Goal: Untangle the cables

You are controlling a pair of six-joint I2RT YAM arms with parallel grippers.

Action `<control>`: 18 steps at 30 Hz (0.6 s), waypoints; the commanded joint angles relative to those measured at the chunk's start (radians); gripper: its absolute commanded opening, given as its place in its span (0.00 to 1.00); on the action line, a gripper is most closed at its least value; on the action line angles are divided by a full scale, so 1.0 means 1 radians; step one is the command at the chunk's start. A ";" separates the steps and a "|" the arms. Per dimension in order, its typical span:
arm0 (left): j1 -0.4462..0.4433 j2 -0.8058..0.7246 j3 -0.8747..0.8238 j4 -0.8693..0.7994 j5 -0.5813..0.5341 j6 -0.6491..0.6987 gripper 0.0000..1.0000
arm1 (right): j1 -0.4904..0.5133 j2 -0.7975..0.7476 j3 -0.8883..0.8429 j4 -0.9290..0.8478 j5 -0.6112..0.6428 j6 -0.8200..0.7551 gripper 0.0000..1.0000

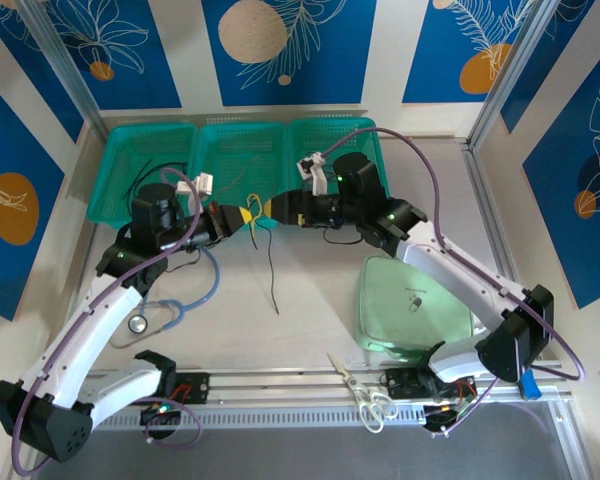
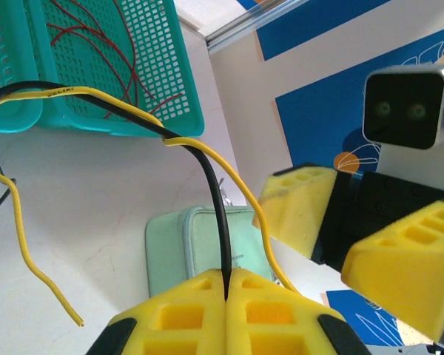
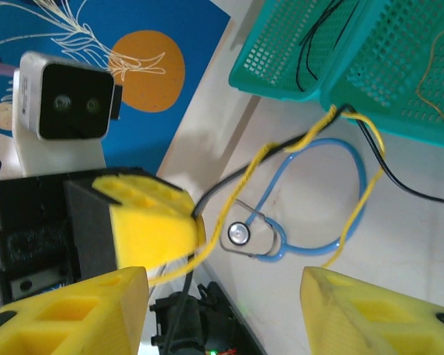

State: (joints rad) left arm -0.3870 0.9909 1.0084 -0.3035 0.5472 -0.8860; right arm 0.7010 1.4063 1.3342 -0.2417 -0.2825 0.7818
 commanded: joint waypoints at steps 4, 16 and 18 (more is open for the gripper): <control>0.004 -0.037 -0.014 0.027 0.018 -0.014 0.00 | 0.012 0.074 0.070 0.053 -0.044 0.061 0.55; 0.002 -0.045 -0.025 0.031 0.018 -0.016 0.00 | 0.034 0.130 0.075 0.127 -0.113 0.121 0.20; 0.002 -0.048 -0.030 0.033 0.016 -0.015 0.00 | 0.035 0.115 0.063 0.136 -0.111 0.123 0.05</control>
State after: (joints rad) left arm -0.3874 0.9634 0.9871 -0.2962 0.5495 -0.8932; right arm 0.7277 1.5414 1.3758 -0.1349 -0.3641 0.8967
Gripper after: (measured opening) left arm 0.060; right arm 0.077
